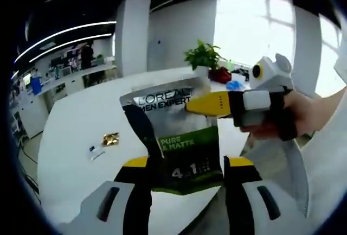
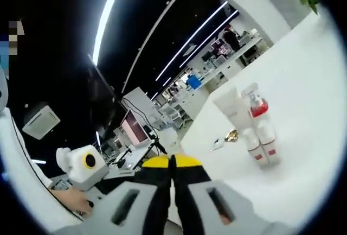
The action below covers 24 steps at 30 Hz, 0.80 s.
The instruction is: Arrange the skincare products in the storage area until every visible bottle or jar stands upright without overlapping.
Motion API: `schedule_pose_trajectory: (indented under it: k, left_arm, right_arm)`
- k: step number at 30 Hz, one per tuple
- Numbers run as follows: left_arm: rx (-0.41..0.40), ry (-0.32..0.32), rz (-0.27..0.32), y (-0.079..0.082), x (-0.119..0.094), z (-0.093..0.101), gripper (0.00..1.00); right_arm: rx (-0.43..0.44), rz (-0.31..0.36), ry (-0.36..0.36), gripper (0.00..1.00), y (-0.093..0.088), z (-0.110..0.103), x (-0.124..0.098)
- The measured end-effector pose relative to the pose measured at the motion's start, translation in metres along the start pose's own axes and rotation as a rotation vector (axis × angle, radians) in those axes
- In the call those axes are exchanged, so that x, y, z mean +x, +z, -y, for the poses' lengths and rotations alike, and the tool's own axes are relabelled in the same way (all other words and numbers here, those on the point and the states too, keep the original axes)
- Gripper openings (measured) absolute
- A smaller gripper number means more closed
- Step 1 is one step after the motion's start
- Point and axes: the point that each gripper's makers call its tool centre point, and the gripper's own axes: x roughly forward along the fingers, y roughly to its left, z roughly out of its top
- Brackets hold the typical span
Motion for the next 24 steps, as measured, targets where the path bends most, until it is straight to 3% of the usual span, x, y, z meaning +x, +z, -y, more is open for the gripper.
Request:
schedule_pose_trajectory:
  k: [6,10,12,14,17,19,24]
  left_arm:
    - [-0.055,-0.042,0.007,0.001,-0.007,-0.015,0.55]
    - [-0.096,-0.137,0.015,0.004,-0.010,-0.012,0.55]
    - [-0.148,-0.172,0.049,0.011,-0.012,-0.011,0.55]
    - [-0.233,-0.247,0.064,0.015,-0.015,-0.006,0.55]
    - [-0.200,-0.333,0.057,0.015,-0.020,0.010,0.48]
    - [-0.235,-0.379,0.073,0.018,-0.024,0.019,0.37]
    - [-0.288,-0.382,0.107,0.021,-0.028,0.020,0.25]
  right_arm:
    - [0.000,-0.023,0.101,0.01,0.008,-0.016,-0.005]
    - [0.018,-0.052,0.220,0.01,0.012,-0.038,-0.009]
    - [0.039,-0.068,0.285,0.01,0.015,-0.051,-0.012]
    - [0.055,-0.085,0.335,0.01,0.018,-0.060,-0.015]
    - [0.073,-0.104,0.375,0.01,0.021,-0.066,-0.018]
    - [0.077,-0.114,0.382,0.01,0.022,-0.067,-0.018]
    - [0.110,-0.099,0.353,0.01,0.029,-0.053,-0.019]
